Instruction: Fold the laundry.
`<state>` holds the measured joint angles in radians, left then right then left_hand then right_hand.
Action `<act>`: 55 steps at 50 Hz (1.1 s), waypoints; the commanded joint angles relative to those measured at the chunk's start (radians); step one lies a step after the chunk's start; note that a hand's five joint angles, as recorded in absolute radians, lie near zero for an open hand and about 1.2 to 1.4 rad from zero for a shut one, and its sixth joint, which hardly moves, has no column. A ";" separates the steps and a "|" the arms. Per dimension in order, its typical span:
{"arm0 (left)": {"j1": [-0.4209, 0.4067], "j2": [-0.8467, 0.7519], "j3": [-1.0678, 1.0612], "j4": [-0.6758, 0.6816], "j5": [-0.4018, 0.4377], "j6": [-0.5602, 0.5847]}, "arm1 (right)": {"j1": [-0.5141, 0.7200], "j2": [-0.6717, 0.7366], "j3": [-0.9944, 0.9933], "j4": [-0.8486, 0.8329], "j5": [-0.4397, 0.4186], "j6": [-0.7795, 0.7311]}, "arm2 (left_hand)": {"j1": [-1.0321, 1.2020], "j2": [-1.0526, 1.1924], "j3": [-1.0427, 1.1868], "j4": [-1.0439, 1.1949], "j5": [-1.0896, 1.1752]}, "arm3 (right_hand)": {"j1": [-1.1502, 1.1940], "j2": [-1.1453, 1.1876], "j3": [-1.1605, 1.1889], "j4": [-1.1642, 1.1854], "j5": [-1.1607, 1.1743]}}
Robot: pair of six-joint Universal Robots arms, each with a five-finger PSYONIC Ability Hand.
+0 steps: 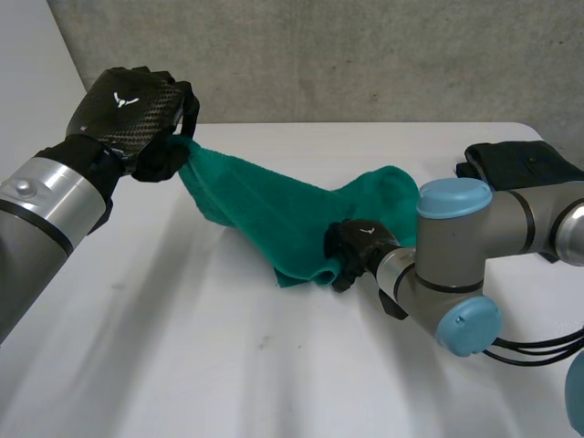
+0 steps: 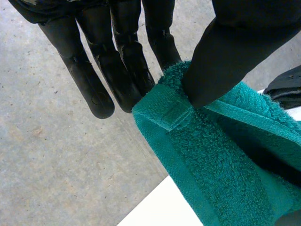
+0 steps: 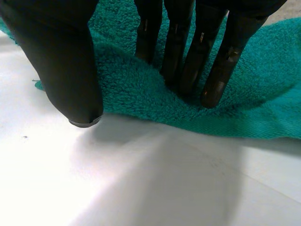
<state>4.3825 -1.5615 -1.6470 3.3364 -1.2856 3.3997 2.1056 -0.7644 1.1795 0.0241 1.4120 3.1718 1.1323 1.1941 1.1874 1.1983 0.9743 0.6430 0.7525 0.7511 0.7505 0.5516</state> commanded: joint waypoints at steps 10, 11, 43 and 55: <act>0.005 0.038 0.027 -0.003 -0.043 -0.049 | -0.100 -0.311 0.002 0.094 -0.047 -0.074 | 0.264 0.202 0.209 0.198 0.247 | 0.753 0.644 0.645 0.646 0.670; 0.005 0.044 0.026 -0.003 -0.044 -0.049 | -0.125 -0.343 0.002 0.114 -0.057 -0.119 | 0.264 0.202 0.209 0.198 0.247 | 0.753 0.644 0.645 0.646 0.670; 0.018 -0.129 -0.053 -0.078 -0.069 -0.042 | -0.073 0.060 -0.595 0.668 -0.053 -0.589 | 0.264 0.202 0.209 0.198 0.247 | -0.468 -0.578 -0.577 -0.576 -0.552; 0.040 -0.158 -0.045 -0.054 -0.100 -0.036 | -0.179 -0.350 0.007 0.358 0.019 -0.305 | 0.264 0.202 0.209 0.198 0.247 | -0.468 -0.578 -0.577 -0.576 -0.552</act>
<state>4.4169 -1.7135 -1.6924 3.2635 -1.3793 3.3634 2.0263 -0.8358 0.7689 0.5789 1.4253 2.7299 1.1322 1.1973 1.1918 1.2017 0.9743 0.1996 0.2180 0.2118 0.2298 0.0670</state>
